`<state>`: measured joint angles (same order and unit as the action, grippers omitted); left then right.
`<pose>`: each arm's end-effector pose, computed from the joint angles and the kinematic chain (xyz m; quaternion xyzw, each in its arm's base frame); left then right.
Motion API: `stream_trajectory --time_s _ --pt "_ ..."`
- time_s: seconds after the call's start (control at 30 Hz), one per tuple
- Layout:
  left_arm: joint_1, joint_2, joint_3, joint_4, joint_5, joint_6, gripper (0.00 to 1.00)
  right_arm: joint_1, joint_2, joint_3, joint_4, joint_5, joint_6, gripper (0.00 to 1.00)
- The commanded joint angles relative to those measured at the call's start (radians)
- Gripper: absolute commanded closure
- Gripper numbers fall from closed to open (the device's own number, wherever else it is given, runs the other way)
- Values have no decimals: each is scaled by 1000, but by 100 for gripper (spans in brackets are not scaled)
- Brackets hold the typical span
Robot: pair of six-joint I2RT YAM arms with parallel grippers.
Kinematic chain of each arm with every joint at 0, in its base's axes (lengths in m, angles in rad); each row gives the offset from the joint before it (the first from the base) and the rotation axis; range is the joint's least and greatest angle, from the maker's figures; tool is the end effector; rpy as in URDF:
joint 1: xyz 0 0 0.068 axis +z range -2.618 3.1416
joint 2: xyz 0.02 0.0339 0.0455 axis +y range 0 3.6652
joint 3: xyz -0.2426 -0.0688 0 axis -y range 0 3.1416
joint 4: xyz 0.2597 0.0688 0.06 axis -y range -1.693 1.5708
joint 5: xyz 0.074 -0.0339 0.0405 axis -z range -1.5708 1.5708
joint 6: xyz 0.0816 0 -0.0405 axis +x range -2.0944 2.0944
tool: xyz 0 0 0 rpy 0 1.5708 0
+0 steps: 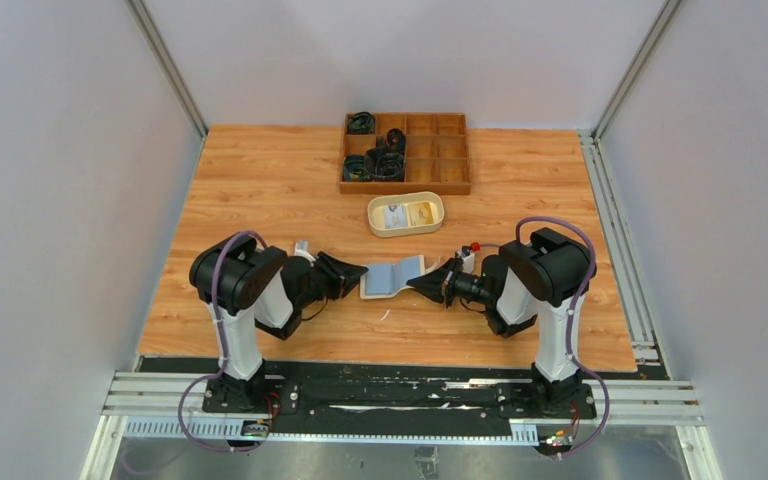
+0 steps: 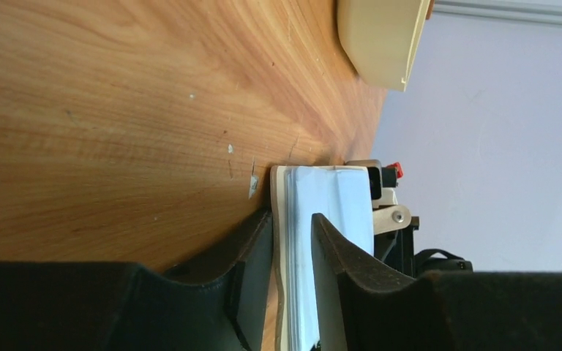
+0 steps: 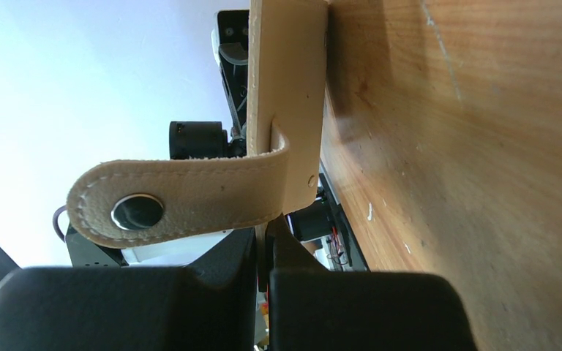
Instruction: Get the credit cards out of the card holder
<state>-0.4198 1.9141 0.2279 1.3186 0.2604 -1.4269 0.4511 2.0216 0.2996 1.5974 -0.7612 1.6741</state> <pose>0.2416 -0.1309 0.0221 -0.3301 0.7514 -0.5122 0.2531 0.2256 0.1718 0.0496 0.1984 0.7111 0.6722 0.0556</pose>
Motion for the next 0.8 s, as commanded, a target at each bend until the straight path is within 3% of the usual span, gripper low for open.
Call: stream_trajectory --time_s 0.0,0.17,0.4,0.5,0.57,0.7,0.77 --pt "10 6 -27 -101 -70 27 66 10 62 -18 -3 -51 113 100" --pt "10 17 -32 -80 -75 15 83 22 65 -8 -2 -52 113 100" --pt "15 -6 -42 -91 -84 36 84 30 68 -3 -3 -55 111 100" --pt "27 -27 -43 -117 -79 60 100 31 67 0 -4 -57 106 100" --pt "33 -47 -40 -142 -73 80 100 31 66 7 -10 -64 93 100" --pt "33 -127 7 -246 -42 165 100 30 17 26 -109 -68 13 81" --pt "32 -198 37 -346 -41 224 100 31 -55 43 -259 -55 -74 74"
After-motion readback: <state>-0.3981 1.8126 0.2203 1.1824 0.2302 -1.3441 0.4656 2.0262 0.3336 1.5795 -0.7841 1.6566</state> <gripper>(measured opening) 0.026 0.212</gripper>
